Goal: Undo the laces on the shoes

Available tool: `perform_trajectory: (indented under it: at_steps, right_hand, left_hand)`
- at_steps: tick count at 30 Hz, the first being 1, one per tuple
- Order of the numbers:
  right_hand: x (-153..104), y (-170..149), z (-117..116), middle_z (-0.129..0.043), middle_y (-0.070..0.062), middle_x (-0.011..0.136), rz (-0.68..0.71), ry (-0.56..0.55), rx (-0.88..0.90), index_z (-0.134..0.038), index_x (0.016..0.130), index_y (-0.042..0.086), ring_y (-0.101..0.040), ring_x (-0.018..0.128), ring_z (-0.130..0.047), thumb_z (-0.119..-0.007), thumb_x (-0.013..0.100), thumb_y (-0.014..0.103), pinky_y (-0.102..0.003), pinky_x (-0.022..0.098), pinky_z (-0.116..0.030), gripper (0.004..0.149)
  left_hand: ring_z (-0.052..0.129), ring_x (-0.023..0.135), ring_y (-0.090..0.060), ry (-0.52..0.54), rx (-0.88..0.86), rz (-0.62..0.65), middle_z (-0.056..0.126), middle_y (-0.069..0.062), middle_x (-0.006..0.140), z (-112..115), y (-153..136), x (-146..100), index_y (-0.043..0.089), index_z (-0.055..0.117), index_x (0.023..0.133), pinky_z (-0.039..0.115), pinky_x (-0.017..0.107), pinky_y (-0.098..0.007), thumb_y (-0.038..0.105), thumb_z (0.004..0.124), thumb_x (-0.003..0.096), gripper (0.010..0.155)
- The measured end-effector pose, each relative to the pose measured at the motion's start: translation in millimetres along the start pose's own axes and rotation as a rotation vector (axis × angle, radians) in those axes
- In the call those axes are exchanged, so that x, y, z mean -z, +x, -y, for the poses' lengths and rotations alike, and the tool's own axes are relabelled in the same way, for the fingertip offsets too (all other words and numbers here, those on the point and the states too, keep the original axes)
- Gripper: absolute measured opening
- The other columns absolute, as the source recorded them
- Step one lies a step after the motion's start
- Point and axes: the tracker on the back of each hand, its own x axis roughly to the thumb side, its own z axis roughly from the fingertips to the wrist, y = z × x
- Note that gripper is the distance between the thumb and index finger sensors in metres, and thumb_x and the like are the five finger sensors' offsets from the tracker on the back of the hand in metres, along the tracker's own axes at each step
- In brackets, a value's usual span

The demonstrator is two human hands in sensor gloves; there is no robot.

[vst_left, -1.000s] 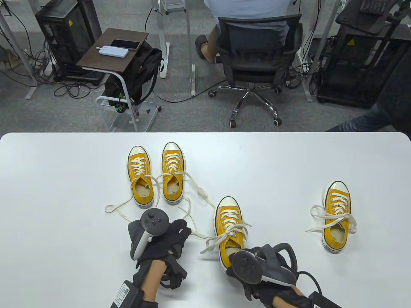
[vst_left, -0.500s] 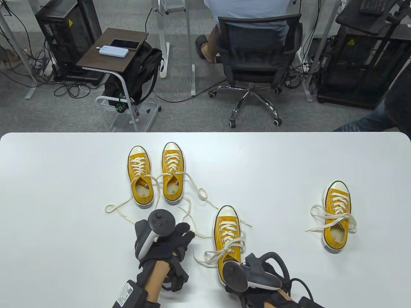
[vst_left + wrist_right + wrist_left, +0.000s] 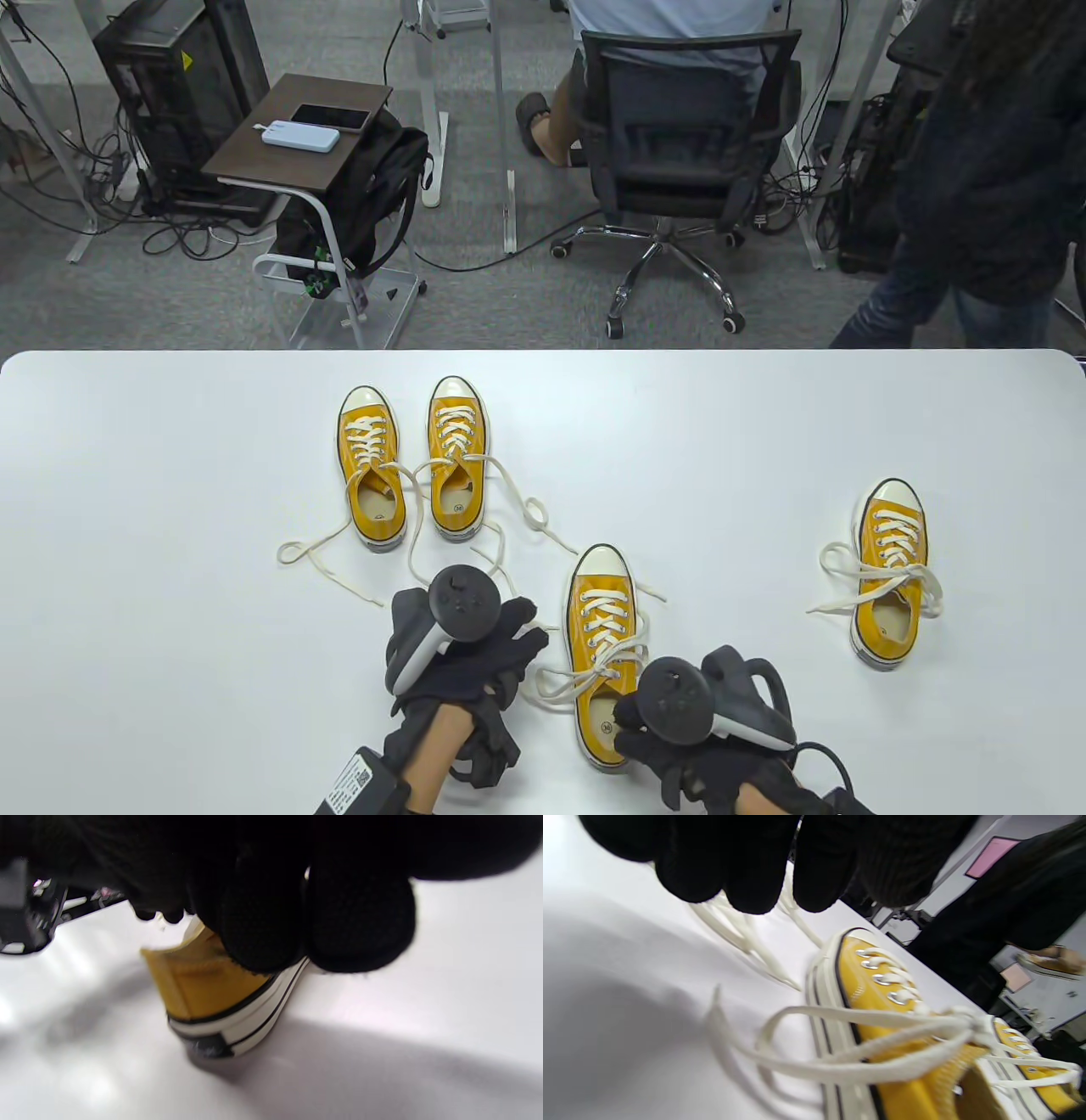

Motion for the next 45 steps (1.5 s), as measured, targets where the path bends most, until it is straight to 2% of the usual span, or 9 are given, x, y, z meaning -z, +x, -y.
perform_trajectory:
  at_steps: [10,16,19,22,25,32,36,40,45]
  right_hand:
    - [31,-39,43,-0.101,-0.015,0.066,-0.196,-0.198,0.020,-0.087,0.084,0.017,-0.040,0.047,-0.100,-0.087,0.044,0.033,-0.053,0.032,-0.082,0.043]
    - [54,-54,23,-0.096,-0.016,0.077,-0.177,-0.241,0.104,-0.087,0.084,0.020,-0.041,0.055,-0.098,-0.085,0.044,0.034,-0.055,0.038,-0.080,0.042]
    - [64,-65,9,-0.098,-0.013,0.075,-0.185,-0.268,0.056,-0.090,0.079,0.024,-0.038,0.052,-0.099,-0.090,0.041,0.033,-0.053,0.036,-0.082,0.039]
    - [71,-75,-5,-0.093,-0.013,0.081,-0.180,-0.226,-0.023,-0.085,0.085,0.025,-0.037,0.057,-0.097,-0.093,0.039,0.032,-0.053,0.040,-0.080,0.048]
    - [73,-77,-16,-0.087,-0.015,0.088,-0.171,-0.170,-0.065,-0.080,0.090,0.023,-0.038,0.063,-0.094,-0.096,0.036,0.034,-0.054,0.044,-0.078,0.057]
    - [74,-63,-26,-0.090,-0.013,0.085,-0.105,-0.295,-0.152,-0.087,0.080,0.025,-0.037,0.062,-0.095,-0.096,0.032,0.042,-0.054,0.044,-0.079,0.052]
    - [70,-63,-23,-0.095,-0.010,0.079,-0.075,-0.342,-0.099,-0.092,0.070,0.031,-0.036,0.058,-0.097,-0.094,0.034,0.040,-0.054,0.043,-0.080,0.037]
    - [63,-68,-15,-0.090,-0.014,0.084,-0.107,-0.328,0.019,-0.082,0.076,0.032,-0.039,0.061,-0.095,-0.084,0.042,0.037,-0.055,0.044,-0.077,0.035]
    - [49,-73,4,-0.090,-0.013,0.081,-0.122,-0.429,0.092,-0.077,0.078,0.031,-0.039,0.058,-0.095,-0.079,0.044,0.035,-0.054,0.042,-0.078,0.035]
  left_hand:
    - [0.076,0.088,-0.047,-0.103,0.083,0.157,0.070,-0.019,0.107,33,35,-6,0.030,0.055,0.114,0.071,0.059,-0.057,0.057,0.077,0.0459,0.077]
    - [0.078,0.087,-0.045,-0.143,0.216,0.107,0.072,-0.016,0.105,52,38,-3,0.037,0.052,0.113,0.071,0.059,-0.056,0.051,0.081,0.0458,0.074]
    - [0.079,0.085,-0.045,-0.124,0.180,0.101,0.074,-0.017,0.103,53,37,-2,0.036,0.054,0.112,0.072,0.058,-0.056,0.050,0.082,0.0453,0.074]
    - [0.079,0.085,-0.045,-0.120,0.182,0.096,0.074,-0.018,0.103,54,38,-3,0.036,0.054,0.112,0.072,0.058,-0.055,0.050,0.082,0.0456,0.074]
    - [0.080,0.084,-0.045,-0.110,0.199,0.100,0.075,-0.017,0.102,55,39,-3,0.036,0.055,0.112,0.073,0.057,-0.055,0.050,0.083,0.0451,0.074]
    - [0.080,0.084,-0.044,-0.112,0.188,0.091,0.075,-0.017,0.102,55,39,-4,0.036,0.053,0.112,0.073,0.057,-0.054,0.050,0.083,0.0452,0.074]
    - [0.082,0.083,-0.044,-0.094,0.200,0.098,0.077,-0.017,0.101,56,40,-5,0.037,0.054,0.111,0.074,0.056,-0.054,0.051,0.082,0.0452,0.073]
    - [0.085,0.080,-0.044,-0.087,0.208,0.094,0.081,-0.016,0.098,57,39,-4,0.039,0.055,0.111,0.076,0.055,-0.053,0.053,0.081,0.0453,0.072]
    - [0.087,0.079,-0.043,-0.098,0.228,0.077,0.083,-0.015,0.097,57,41,-3,0.040,0.055,0.111,0.078,0.054,-0.052,0.053,0.082,0.0455,0.072]
